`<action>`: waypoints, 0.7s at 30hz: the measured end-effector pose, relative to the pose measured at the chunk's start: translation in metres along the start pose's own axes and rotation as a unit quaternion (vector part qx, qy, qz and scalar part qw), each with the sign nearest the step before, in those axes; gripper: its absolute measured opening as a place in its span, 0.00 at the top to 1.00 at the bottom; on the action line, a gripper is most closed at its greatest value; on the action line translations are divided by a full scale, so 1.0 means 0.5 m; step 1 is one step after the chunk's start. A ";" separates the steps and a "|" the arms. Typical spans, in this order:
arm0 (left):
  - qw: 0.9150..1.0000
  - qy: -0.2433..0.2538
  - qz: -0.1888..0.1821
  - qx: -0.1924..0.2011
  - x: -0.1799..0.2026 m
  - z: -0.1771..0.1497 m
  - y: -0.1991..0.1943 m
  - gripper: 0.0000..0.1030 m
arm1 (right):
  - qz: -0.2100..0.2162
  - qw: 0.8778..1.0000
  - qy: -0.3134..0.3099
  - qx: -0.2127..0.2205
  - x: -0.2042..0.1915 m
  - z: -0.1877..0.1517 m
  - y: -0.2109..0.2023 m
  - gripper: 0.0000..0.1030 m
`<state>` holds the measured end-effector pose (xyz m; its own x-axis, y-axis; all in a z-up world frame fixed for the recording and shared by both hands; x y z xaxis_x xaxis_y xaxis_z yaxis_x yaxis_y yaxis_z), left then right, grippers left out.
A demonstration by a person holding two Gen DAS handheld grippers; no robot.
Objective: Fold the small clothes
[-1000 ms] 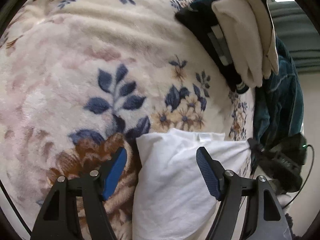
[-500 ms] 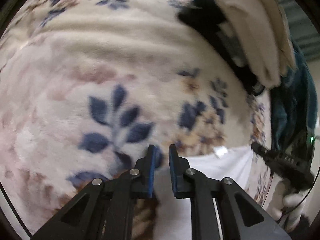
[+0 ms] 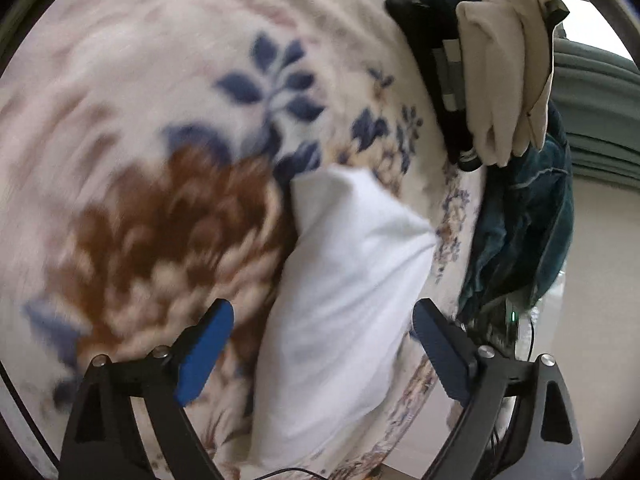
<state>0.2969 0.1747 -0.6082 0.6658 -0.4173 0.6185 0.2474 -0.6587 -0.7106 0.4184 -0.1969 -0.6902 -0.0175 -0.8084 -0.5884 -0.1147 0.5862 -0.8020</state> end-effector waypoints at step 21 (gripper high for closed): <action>0.993 0.064 0.094 -0.009 0.052 0.045 0.096 0.11 | 0.037 0.951 0.238 0.192 0.027 -0.347 0.043 0.56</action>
<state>0.3419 0.1463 -0.6336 0.6041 -0.6092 0.5137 0.1140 -0.5720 -0.8123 0.2432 -0.2045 -0.6978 -0.4705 -0.6426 -0.6047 0.2738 0.5451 -0.7924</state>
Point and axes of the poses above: each gripper's, at about its wrist camera, not at the fingertips, and y roughly the way its jaws point, x to its right, z to its top, the point moved 6 cm from there along y, roughly the way its jaws point, and after that the axes turned 15 degrees about -y, right-handed, at the moved point
